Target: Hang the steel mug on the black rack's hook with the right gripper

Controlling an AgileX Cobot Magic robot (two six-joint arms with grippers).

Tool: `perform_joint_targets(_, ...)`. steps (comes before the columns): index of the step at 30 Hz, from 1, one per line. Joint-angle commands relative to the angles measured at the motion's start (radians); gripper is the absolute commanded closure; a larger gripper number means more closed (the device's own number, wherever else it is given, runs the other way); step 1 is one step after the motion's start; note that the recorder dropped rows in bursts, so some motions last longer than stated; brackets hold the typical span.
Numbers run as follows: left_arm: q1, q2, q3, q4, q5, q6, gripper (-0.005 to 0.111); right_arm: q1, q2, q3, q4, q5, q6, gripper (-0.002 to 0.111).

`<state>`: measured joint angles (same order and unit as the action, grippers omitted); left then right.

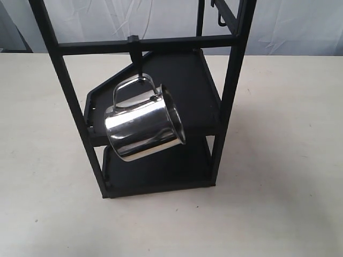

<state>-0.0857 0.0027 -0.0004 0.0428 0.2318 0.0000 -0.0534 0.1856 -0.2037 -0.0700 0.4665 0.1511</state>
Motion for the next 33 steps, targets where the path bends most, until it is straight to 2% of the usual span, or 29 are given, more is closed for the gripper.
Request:
perform_joint_targets(1,-0.006,-0.003,0.000,0.003,0.000,0.000,0.105,-0.040,-0.046,0.026,0.061,-0.034,-0.114,0.109)
perform_joint_targets(16,-0.006,-0.003,0.000,0.003,0.000,0.000,0.105,-0.040,-0.125,0.204,0.070,-0.145,-0.157,0.109)
perform_joint_targets(33,-0.006,-0.003,0.000,0.003,0.000,0.000,0.105,-0.040,-0.125,0.204,0.080,-0.164,-0.151,0.109)
